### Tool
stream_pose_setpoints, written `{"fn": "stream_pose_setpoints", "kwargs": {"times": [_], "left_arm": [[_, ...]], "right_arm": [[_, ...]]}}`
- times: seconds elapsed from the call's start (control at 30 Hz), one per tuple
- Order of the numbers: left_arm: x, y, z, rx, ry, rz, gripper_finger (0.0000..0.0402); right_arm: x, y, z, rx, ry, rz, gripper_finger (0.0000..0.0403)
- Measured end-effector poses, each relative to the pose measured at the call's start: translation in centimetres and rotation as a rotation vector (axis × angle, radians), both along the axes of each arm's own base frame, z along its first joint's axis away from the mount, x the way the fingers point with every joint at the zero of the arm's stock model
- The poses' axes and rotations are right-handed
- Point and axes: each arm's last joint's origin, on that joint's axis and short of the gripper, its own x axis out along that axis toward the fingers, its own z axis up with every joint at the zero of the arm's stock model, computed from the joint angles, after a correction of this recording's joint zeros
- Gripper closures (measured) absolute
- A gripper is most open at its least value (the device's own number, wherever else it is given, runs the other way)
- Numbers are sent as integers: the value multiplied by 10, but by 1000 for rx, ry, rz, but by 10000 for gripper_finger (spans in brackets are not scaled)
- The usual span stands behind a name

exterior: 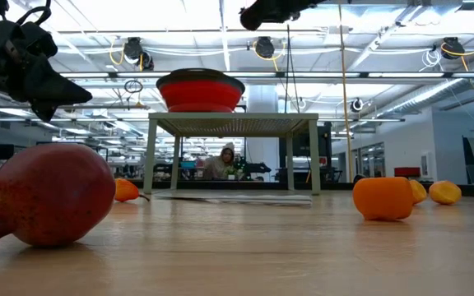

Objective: Pick & Place Fruit
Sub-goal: Put the pomegranate into the red strainer bowl

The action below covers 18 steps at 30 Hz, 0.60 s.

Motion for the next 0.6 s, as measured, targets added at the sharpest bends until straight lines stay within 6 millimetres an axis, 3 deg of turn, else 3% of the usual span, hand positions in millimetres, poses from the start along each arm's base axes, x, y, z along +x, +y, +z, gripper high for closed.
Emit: {"fn": "stream_pose_setpoints", "kwargs": {"times": [0.37,0.6], "left_arm": [[0,0,0,25,4,-5,376],[0,0,0,40,7,-7,376]], "right_arm": [[25,-12,14,150,24,70,225],[21,-20,13,265,38,82,225]]}}
